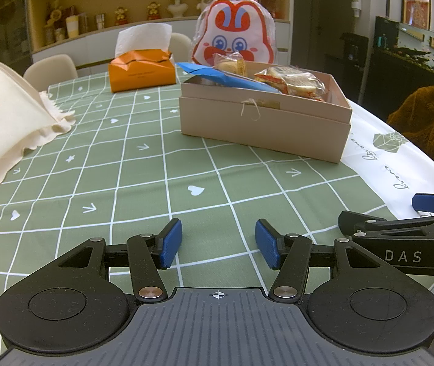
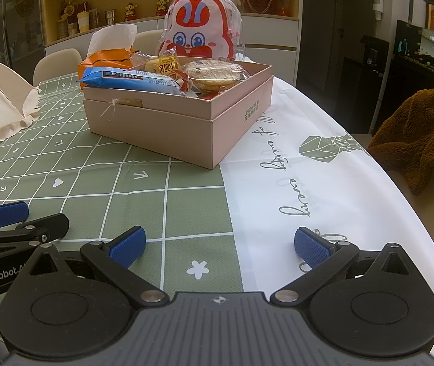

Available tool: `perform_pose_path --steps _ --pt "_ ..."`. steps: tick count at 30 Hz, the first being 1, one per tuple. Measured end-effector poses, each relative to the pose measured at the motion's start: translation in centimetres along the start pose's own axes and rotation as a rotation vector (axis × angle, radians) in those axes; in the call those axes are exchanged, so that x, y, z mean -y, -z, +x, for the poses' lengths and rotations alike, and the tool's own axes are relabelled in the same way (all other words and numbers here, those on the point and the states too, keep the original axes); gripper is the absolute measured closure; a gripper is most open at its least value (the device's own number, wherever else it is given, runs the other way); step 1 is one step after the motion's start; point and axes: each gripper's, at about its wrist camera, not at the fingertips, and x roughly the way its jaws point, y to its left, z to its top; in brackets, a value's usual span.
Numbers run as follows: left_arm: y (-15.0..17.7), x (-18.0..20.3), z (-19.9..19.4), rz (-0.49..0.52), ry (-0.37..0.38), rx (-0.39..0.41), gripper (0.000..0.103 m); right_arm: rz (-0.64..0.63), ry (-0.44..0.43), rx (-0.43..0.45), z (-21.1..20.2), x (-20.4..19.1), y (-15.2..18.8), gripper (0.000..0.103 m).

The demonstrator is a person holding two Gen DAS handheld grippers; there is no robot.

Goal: Organize snacks

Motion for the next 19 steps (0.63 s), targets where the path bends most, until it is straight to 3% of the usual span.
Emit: perform_pose_path --steps 19 --pt "0.02 0.06 -0.06 0.003 -0.002 0.003 0.044 0.000 0.000 0.000 -0.01 0.00 -0.01 0.000"
